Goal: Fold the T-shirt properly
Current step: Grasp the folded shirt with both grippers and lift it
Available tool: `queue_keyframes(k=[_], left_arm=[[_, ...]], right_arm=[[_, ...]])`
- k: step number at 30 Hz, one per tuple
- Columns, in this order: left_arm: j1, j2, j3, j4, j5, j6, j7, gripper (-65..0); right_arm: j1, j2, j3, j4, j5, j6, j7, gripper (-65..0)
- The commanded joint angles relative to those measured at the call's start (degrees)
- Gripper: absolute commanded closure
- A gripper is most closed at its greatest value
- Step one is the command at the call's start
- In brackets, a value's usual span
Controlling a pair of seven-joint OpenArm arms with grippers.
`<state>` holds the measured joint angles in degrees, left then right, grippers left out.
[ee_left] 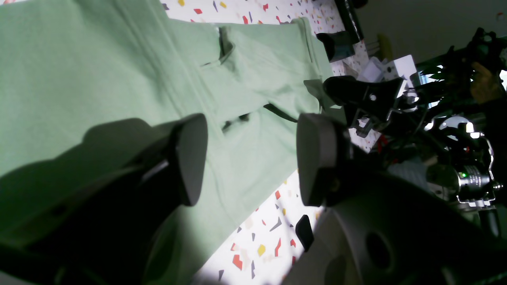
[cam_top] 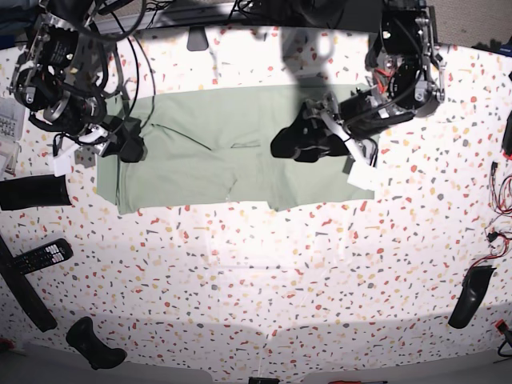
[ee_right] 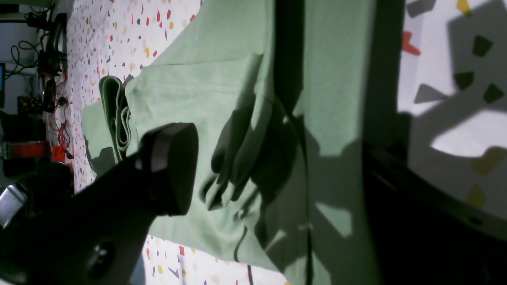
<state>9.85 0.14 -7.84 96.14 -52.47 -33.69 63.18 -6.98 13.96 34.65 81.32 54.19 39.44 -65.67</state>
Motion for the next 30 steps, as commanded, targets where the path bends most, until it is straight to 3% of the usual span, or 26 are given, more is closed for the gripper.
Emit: queue_keyframes(k=[1,7,9,13,15,17,21,23,26,30], left_arm=[[-0.5,0.13,0.07,1.11,-1.53,-0.7,-0.68,-33.1],[-0.52,0.13,0.07,1.11,0.44,-1.05,-0.74,-33.1],[-0.68,0.09,0.07,1.11,7.72,-3.37,-2.05,-33.1],[-0.63,-0.98,0.07,1.11,19.91,-3.41,-4.79,-33.1],[-0.63,-1.84,0.07,1.11,21.57,-3.41,-6.16,-33.1],[-0.66,-2.27,0.07,1.11,25.4,-3.39,-8.79,-33.1],[-0.66,-2.27,0.07,1.11,33.55,1.86,-11.43,-33.1],[-0.66,-2.27,0.07,1.11,35.1,2.23,-12.76,-33.1],[-0.68,-2.23,0.07,1.11,35.98,2.23,-14.84,-33.1],[-0.63,-2.25,3.5,1.07,35.98,2.21,-12.96,-33.1]], right_arm=[[0.61,0.68,-0.26,0.76,1.29,0.56,0.81,-45.3],[0.63,-0.15,-7.34,0.76,1.29,0.56,0.87,-45.3],[0.63,-0.13,-10.32,0.76,1.27,0.56,1.66,-45.3],[0.66,-0.13,-14.75,0.76,-2.38,0.56,4.92,-45.2],[0.66,-0.13,-16.17,0.76,-4.98,0.56,6.4,-39.5],[0.66,-0.15,-16.81,0.79,-5.84,0.56,7.32,-29.2],[0.96,-0.13,-16.79,0.79,-5.84,0.56,8.2,-12.0],[1.42,-0.13,-16.79,0.79,-5.81,0.56,8.22,-1.0],[2.78,-0.11,-16.79,0.79,-5.81,0.56,8.26,0.0],[5.84,-0.11,-16.76,0.79,-5.84,0.56,7.98,0.0]])
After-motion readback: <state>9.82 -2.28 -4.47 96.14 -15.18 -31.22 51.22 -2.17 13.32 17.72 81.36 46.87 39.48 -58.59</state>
